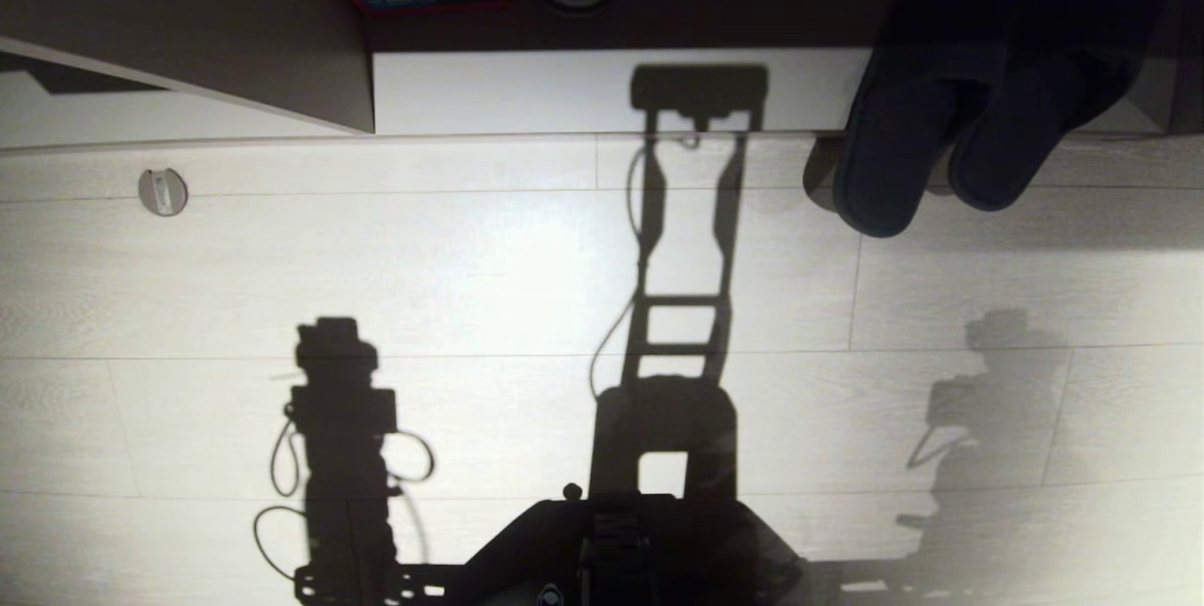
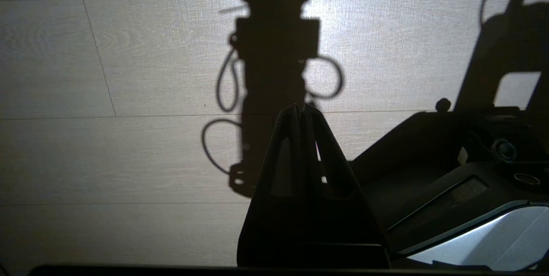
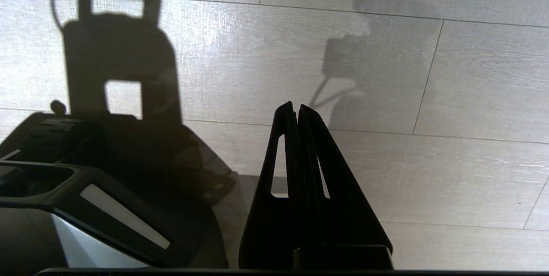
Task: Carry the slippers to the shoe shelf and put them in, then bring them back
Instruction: Pick up the slippers in the shoe cabinet
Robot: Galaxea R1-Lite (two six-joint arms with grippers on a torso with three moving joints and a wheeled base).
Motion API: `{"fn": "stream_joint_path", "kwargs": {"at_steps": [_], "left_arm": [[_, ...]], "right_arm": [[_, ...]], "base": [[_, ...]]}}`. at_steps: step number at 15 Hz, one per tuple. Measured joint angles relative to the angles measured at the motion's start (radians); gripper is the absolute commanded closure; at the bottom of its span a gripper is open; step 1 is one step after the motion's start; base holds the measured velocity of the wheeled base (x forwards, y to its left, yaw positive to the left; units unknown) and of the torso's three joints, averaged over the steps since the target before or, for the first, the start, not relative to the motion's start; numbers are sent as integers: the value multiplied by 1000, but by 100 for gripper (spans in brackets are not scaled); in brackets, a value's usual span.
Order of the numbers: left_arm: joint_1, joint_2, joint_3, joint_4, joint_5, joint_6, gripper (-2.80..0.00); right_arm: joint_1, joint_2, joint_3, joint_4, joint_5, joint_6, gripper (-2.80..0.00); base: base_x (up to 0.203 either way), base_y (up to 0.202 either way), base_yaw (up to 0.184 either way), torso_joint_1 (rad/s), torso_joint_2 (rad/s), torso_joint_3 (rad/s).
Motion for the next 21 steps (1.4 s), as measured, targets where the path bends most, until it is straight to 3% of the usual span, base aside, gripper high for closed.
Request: {"fn": "stream_joint_path", "kwargs": {"at_steps": [8, 13, 21], "left_arm": [[0, 0, 0, 0, 0, 0, 0], [0, 0, 0, 0, 0, 0, 0], [0, 0, 0, 0, 0, 0, 0]], "right_arm": [[-1, 84, -32, -115, -10, -2, 0], [-55, 388, -64, -378, -20, -19, 0], [-130, 817, -165, -619, -26, -50, 0]], "base": [[0, 0, 0, 0, 0, 0], [0, 0, 0, 0, 0, 0], [0, 0, 0, 0, 0, 0]]}}
